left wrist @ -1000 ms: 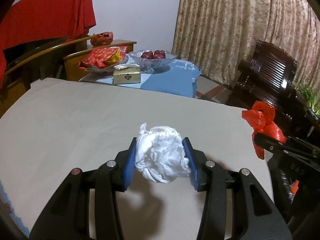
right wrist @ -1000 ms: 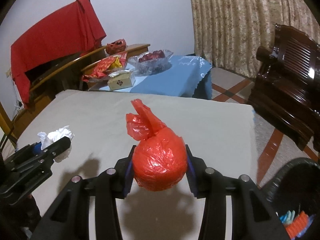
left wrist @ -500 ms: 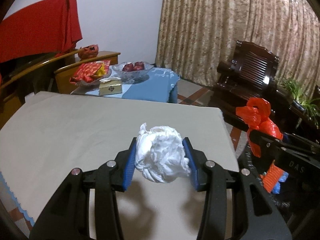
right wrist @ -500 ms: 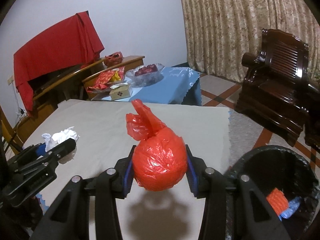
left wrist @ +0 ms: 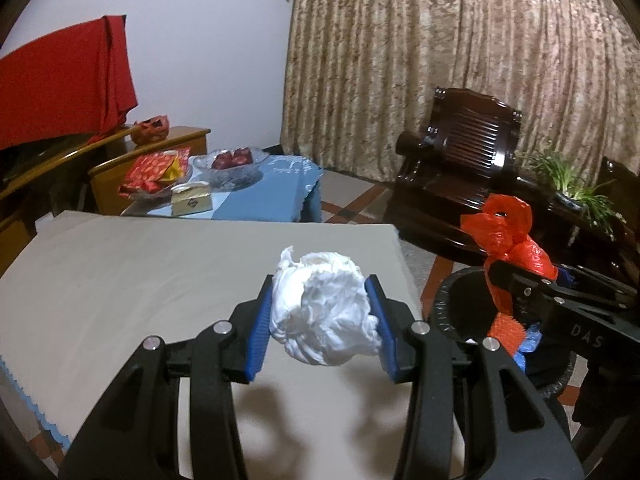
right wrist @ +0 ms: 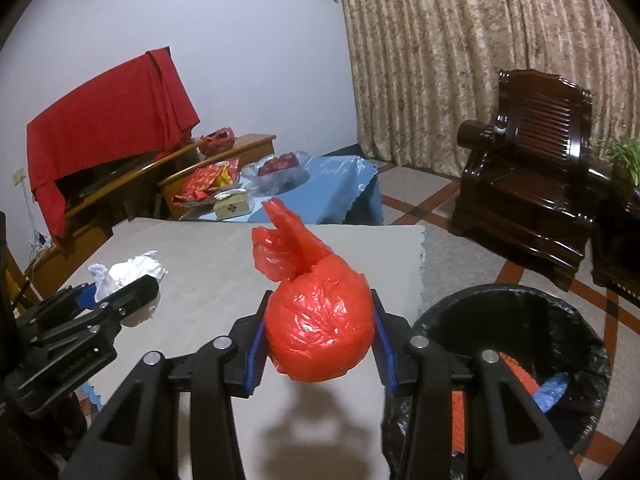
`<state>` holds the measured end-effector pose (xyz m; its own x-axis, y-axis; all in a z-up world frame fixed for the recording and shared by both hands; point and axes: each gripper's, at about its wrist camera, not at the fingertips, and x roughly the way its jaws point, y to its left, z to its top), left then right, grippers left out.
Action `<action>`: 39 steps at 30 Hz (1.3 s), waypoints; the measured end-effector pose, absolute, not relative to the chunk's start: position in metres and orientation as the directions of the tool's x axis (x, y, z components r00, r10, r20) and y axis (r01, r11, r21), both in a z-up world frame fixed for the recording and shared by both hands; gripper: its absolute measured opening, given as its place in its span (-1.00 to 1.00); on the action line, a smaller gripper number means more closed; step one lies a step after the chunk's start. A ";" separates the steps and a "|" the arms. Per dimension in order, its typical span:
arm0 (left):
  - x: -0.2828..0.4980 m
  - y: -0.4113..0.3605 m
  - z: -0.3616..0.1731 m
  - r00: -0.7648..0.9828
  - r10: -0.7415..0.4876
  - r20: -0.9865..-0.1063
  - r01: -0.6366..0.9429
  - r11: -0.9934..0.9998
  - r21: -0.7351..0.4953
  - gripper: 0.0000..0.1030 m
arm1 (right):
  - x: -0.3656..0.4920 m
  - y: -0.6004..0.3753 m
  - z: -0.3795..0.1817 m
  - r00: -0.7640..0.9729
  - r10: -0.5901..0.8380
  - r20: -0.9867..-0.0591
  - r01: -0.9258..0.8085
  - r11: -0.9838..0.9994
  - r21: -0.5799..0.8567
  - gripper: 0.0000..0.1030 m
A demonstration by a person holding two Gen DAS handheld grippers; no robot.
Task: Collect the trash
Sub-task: 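Carry the white tissue and red bag over the bin with both grippers, then open both grippers to drop the tissue and red bag into the bin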
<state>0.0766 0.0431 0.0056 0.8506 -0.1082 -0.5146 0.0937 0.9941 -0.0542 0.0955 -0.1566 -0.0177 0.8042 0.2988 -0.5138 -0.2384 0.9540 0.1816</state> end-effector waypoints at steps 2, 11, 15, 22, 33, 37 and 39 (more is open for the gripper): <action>0.073 0.037 0.008 0.853 -0.120 -0.508 0.108 0.993 -0.051 -0.16 | 0.092 -0.161 -0.016 0.810 0.290 -0.510 -0.230 0.957 0.178 -0.14; 0.067 0.010 0.014 0.855 -0.168 -0.490 0.169 0.985 -0.043 -0.16 | 0.075 -0.189 -0.011 0.835 0.244 -0.494 -0.177 0.968 0.179 -0.14; 0.071 -0.007 0.013 0.850 -0.205 -0.486 0.211 0.977 -0.043 -0.16 | 0.071 -0.204 -0.011 0.845 0.213 -0.491 -0.145 0.974 0.173 -0.14; 0.084 -0.039 0.006 0.833 -0.275 -0.480 0.291 0.956 -0.043 -0.16 | 0.073 -0.235 -0.017 0.851 0.148 -0.504 -0.078 0.985 0.156 -0.14; 0.109 -0.098 -0.016 0.778 -0.397 -0.486 0.425 0.903 -0.057 -0.16 | 0.080 -0.295 -0.035 0.843 0.023 -0.537 0.057 0.989 0.133 -0.14; 0.116 -0.118 -0.024 0.759 -0.427 -0.492 0.462 0.885 -0.056 -0.16 | 0.083 -0.317 -0.045 0.830 -0.019 -0.557 0.107 0.986 0.126 -0.14; 0.119 -0.130 -0.029 0.754 -0.437 -0.490 0.478 0.877 -0.046 -0.16 | 0.085 -0.328 -0.052 0.824 -0.038 -0.566 0.130 0.984 0.123 -0.14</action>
